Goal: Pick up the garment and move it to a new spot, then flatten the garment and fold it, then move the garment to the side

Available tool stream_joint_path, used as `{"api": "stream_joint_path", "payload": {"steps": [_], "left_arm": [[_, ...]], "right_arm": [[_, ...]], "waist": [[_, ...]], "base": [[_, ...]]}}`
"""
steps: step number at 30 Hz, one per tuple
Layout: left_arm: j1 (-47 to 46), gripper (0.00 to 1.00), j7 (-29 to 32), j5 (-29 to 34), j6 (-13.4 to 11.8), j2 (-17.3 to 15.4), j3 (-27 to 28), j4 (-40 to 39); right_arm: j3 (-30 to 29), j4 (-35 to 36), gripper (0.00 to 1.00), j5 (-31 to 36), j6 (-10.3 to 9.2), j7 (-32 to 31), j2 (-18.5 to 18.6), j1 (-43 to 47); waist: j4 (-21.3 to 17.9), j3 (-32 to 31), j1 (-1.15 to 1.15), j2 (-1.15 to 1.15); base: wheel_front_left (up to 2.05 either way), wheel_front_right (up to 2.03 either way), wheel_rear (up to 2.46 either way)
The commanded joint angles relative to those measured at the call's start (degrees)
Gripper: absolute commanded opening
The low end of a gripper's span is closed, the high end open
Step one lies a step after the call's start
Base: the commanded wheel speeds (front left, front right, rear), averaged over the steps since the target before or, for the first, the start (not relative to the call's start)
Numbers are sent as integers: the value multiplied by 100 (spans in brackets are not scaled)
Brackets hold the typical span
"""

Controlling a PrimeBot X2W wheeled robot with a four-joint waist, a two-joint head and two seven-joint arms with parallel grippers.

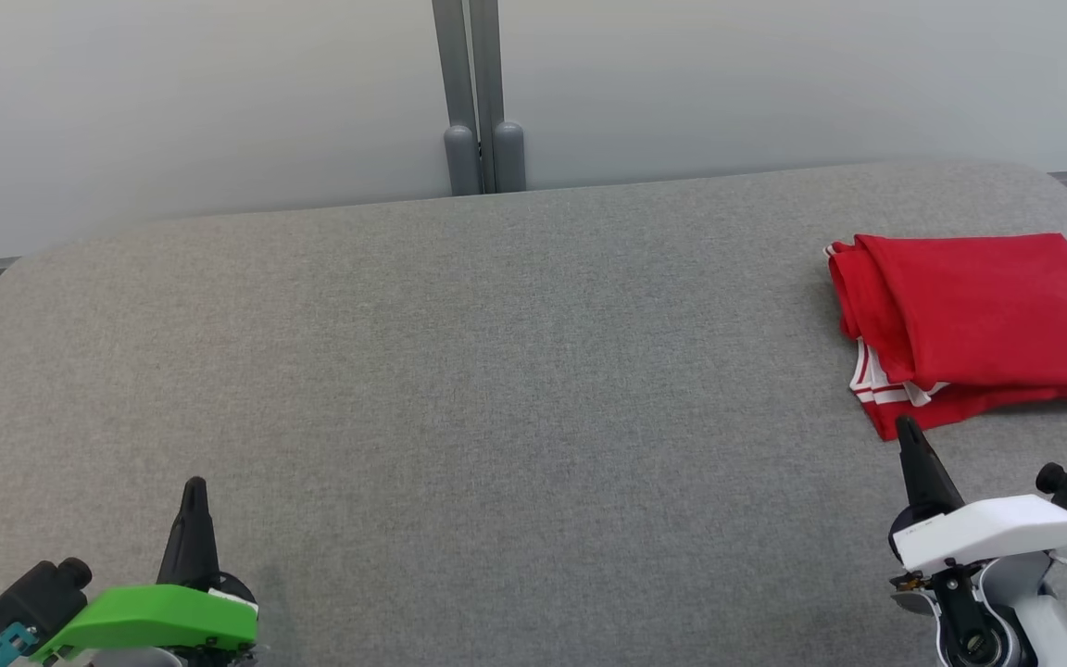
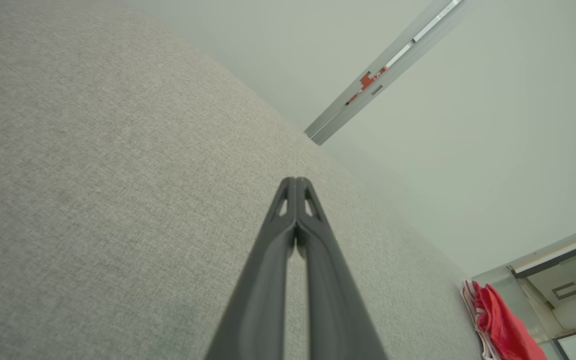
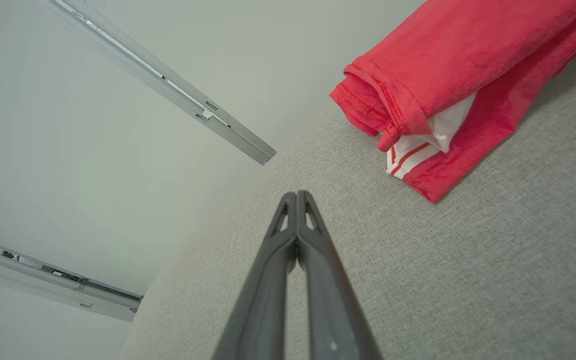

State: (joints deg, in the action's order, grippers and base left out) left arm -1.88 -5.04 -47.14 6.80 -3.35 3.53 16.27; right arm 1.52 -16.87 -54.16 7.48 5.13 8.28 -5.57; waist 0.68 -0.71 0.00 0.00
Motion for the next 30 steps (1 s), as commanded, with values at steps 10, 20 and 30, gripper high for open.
{"api": "stream_joint_path", "payload": {"steps": [10,20,30], "left_arm": [[-227,0,212,-835,-2,-12,79,-126],[-277,0,380,-1468,-4,-3,122,-155],[-326,0,530,-2053,-5,7,158,-183]], "right_arm": [[-174,120,0,-712,2,-210,-69,-142],[-287,145,0,-1249,2,-376,-149,-142],[-392,167,0,-1740,2,-532,-226,-146]], "waist": [[-8,8,0,0],[-16,16,0,0],[-24,24,0,0]], "base": [[0,0,0],[0,0,0],[0,0,0]]}}
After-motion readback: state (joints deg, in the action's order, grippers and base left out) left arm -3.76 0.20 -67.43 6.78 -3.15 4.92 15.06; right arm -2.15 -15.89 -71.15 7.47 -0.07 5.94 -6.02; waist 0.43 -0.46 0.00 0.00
